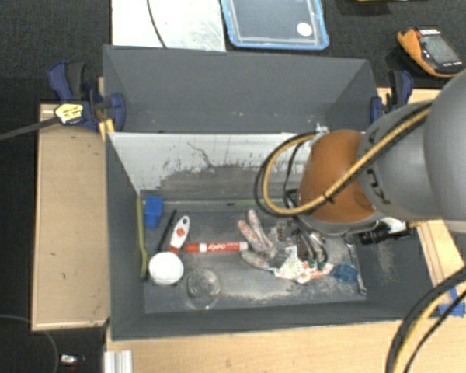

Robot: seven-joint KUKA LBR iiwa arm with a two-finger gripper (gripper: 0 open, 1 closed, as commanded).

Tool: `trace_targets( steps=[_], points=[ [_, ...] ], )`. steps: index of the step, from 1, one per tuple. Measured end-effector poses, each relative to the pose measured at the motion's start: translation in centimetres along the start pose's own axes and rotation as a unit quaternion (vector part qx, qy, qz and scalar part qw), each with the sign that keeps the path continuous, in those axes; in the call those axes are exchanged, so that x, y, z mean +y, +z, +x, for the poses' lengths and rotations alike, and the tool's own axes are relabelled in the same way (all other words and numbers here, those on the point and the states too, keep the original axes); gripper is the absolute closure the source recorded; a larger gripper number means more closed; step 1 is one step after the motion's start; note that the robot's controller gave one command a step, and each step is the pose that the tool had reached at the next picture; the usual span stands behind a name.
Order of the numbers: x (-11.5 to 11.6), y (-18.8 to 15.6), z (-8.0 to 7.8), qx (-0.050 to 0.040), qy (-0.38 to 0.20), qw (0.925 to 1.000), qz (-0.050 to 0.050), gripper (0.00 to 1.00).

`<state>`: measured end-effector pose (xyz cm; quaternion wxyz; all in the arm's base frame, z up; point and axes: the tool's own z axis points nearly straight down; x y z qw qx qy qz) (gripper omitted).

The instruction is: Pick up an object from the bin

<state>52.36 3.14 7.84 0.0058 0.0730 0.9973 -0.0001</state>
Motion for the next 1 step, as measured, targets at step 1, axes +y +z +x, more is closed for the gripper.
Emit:
trace_targets(
  steps=[1],
  points=[
    [-0.01,-2.02,-0.04,-0.0005,-0.002,1.0,0.0,1.0]
  ],
)
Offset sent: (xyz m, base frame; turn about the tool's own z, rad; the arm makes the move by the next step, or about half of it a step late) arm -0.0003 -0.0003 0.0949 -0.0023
